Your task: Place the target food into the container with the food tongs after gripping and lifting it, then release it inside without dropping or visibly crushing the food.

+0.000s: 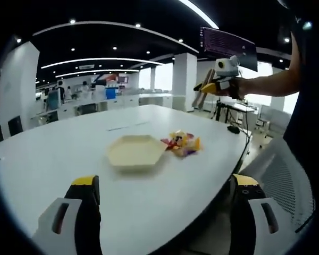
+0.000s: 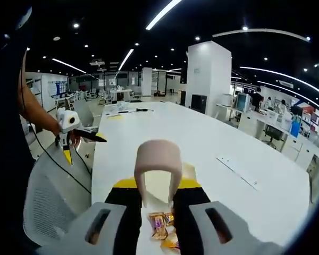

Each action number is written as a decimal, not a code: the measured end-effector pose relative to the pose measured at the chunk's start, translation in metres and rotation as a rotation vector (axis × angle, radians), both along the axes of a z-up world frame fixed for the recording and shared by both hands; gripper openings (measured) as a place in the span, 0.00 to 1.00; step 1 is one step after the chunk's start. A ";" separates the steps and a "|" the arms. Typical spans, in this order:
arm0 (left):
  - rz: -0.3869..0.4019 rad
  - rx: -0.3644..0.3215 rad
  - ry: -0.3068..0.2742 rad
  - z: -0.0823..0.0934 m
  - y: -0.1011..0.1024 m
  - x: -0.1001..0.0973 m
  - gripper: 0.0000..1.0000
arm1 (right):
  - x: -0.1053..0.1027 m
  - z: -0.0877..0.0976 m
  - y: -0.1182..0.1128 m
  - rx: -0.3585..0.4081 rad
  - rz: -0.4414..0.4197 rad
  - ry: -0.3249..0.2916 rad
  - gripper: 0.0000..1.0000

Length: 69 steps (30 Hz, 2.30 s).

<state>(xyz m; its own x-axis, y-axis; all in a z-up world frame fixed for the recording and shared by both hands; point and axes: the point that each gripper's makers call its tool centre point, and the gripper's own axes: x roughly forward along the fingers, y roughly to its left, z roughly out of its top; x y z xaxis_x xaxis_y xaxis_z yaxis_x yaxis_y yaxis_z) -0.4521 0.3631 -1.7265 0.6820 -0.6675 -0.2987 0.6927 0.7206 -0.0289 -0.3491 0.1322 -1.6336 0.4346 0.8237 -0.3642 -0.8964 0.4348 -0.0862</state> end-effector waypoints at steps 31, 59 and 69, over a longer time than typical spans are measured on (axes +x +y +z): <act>0.009 0.065 0.035 -0.018 0.000 -0.001 0.97 | 0.018 -0.098 0.010 -0.082 0.045 0.102 0.21; 0.020 0.053 0.055 -0.020 0.002 0.001 0.95 | 0.022 -0.170 0.005 -0.176 -0.027 0.217 0.20; 0.023 0.055 0.054 -0.020 0.002 0.001 0.94 | 0.028 -0.168 0.005 -0.211 -0.115 0.252 0.16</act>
<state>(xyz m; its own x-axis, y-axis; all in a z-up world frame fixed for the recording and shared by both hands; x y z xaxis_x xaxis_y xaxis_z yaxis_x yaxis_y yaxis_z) -0.4510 0.3651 -1.7465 0.6787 -0.6335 -0.3716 0.6745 0.7378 -0.0259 -0.3206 0.1370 -1.8016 0.3950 0.6697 -0.6288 -0.8472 0.5303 0.0326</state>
